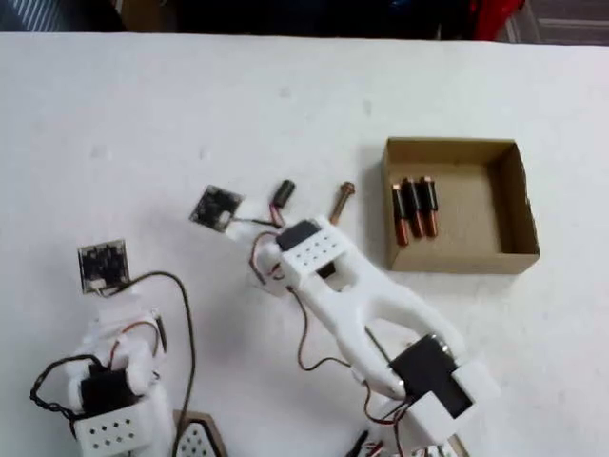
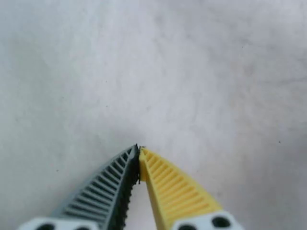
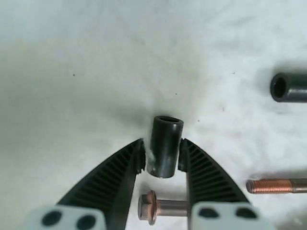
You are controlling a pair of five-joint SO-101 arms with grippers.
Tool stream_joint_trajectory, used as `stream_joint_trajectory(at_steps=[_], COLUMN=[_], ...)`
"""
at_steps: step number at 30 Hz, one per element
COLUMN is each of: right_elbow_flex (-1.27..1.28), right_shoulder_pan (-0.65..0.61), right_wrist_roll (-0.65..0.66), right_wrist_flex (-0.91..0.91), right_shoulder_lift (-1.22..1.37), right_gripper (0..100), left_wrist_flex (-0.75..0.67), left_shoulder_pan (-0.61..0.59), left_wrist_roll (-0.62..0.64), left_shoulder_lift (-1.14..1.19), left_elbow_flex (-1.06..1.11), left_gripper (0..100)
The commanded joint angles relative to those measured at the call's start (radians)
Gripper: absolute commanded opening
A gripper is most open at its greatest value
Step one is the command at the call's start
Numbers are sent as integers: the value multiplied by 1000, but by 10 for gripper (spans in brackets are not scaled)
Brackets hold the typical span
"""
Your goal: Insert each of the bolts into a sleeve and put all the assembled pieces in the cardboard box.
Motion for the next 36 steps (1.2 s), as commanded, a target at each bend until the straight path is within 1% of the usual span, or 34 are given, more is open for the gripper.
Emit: stream_joint_trajectory(at_steps=[1,7,11,14,19,22,30,36], right_elbow_flex=[-49,-135,-201,-241,-334,-387,-405,-405], right_shoulder_pan=[-15,10,16,18,19,25,28,28], right_wrist_roll=[3,2,-48,-54,-54,-54,-54,-54], right_wrist_flex=[8,10,10,19,185,240,249,249], right_shoulder_lift=[12,165,239,277,314,332,403,389], right_gripper=[101,99,98,98,98,98,98,93], left_wrist_flex=[9,9,9,9,9,9,9,9], left_shoulder_pan=[-12,-12,-12,-12,-12,-12,-12,-12], left_wrist_roll=[-9,-9,-9,-9,-9,-9,-9,-9], left_shoulder_lift=[-8,-8,-8,-8,-8,-8,-8,-8], left_elbow_flex=[-2,-2,-2,-2,-2,-2,-2,-2], left_gripper=[23,23,23,23,23,23,23,23])
